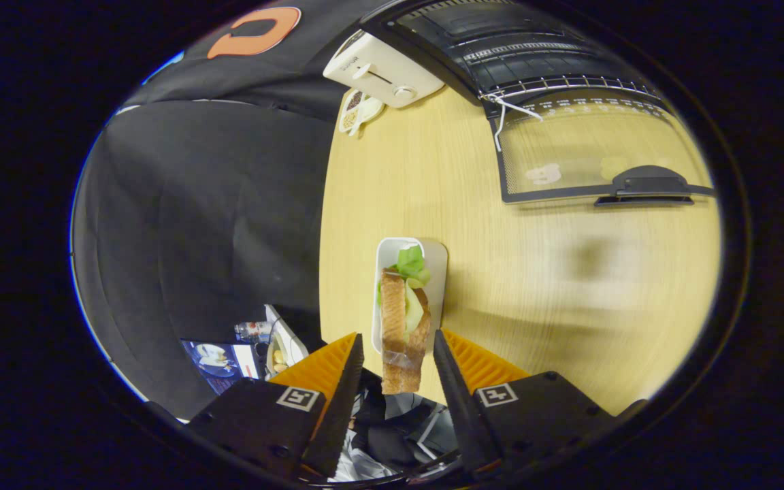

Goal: Open the toaster oven, put the food inside, and close the toaster oven door.

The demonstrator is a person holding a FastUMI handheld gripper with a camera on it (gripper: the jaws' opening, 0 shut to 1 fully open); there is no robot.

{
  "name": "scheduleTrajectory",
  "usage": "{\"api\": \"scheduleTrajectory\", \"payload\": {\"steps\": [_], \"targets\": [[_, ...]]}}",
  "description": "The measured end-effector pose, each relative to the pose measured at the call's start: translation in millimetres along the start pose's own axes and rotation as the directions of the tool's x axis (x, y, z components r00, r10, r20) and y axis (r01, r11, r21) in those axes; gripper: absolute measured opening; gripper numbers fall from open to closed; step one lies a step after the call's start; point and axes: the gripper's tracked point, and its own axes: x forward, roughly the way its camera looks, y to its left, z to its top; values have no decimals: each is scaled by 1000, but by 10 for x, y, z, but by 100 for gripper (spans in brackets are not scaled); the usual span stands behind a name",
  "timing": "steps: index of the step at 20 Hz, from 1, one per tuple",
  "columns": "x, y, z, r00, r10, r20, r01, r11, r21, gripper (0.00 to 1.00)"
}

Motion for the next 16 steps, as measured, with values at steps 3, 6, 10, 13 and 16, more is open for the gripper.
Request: {"api": "scheduleTrajectory", "payload": {"steps": [3,6,10,13,16], "targets": [[62,-33,-1,1000,-10,-13,10,1000,-4,53],[56,-42,-4,1000,3,-26,-3,1000,25,42],[-30,-5,10,999,15,-30,-15,1000,-1,32],[-318,179,-24,996,80,-26,-80,997,-2,29],[-731,382,-19,986,169,0,-169,985,27,28]]}}
